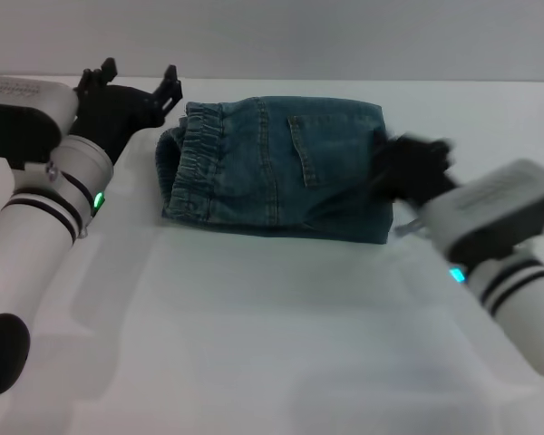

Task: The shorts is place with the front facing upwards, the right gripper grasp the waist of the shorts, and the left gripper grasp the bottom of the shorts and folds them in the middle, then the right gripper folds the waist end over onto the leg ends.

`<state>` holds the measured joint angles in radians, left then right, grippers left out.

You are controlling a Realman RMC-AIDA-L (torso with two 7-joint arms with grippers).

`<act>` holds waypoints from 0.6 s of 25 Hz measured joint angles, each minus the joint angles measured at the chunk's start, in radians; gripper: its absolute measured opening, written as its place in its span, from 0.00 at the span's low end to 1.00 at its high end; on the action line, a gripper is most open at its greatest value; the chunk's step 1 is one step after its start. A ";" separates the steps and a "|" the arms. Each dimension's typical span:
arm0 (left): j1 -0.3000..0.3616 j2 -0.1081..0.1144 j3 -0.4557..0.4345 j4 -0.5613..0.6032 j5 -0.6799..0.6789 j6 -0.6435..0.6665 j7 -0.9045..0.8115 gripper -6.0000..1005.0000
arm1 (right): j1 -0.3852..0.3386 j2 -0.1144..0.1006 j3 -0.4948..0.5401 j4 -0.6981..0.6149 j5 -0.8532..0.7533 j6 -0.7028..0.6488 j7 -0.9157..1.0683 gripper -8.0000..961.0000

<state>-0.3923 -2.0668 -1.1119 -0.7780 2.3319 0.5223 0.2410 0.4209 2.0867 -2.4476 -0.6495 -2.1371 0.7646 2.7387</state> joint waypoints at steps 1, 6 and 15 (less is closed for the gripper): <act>-0.004 0.000 0.001 0.016 0.000 0.018 -0.016 0.84 | -0.015 0.000 0.002 0.003 0.008 0.065 0.002 0.01; -0.031 -0.004 0.014 0.165 0.000 0.200 -0.141 0.84 | -0.098 -0.004 0.066 0.057 0.054 0.312 0.012 0.02; -0.044 -0.003 0.039 0.340 0.006 0.325 -0.213 0.84 | -0.226 -0.012 0.258 0.144 0.049 0.287 0.218 0.22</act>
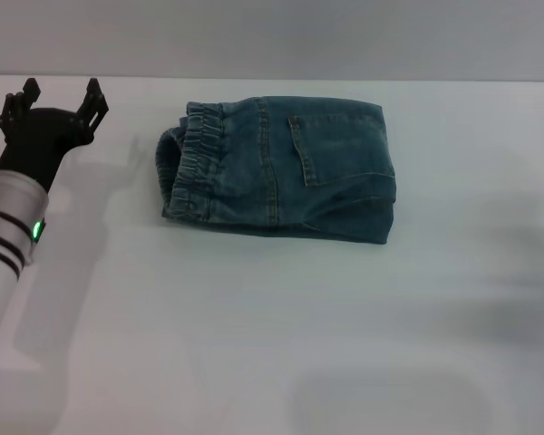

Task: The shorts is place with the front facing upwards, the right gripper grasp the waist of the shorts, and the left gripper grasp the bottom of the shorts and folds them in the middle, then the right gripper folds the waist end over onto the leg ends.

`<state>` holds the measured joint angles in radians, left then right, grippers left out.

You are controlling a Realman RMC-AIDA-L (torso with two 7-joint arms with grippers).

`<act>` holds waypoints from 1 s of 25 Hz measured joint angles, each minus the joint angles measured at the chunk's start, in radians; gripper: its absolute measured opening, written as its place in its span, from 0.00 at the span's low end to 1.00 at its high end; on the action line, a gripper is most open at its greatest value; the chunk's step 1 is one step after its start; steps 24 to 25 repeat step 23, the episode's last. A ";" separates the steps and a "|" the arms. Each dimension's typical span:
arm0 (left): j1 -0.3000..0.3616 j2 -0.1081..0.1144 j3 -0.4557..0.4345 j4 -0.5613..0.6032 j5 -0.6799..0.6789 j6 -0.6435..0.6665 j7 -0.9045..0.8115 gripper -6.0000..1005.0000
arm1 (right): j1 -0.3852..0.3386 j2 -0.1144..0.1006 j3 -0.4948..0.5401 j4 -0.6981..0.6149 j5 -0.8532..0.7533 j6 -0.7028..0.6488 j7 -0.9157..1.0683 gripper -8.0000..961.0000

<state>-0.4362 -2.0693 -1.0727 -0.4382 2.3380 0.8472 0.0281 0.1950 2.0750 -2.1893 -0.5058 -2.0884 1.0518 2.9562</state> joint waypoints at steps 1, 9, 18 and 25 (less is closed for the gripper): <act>-0.003 -0.001 0.013 0.021 0.001 0.023 0.009 0.84 | -0.006 0.002 0.001 0.002 0.000 0.005 0.000 0.25; 0.004 -0.001 0.040 0.076 0.001 0.094 0.017 0.84 | -0.014 0.006 -0.007 0.013 0.000 0.017 0.000 0.52; 0.013 -0.002 0.070 0.086 -0.002 0.118 0.009 0.84 | -0.020 0.009 -0.019 0.014 0.000 0.023 -0.001 0.88; 0.012 -0.003 0.072 0.082 -0.005 0.123 0.003 0.84 | -0.019 0.010 -0.020 0.025 -0.001 0.023 -0.002 0.88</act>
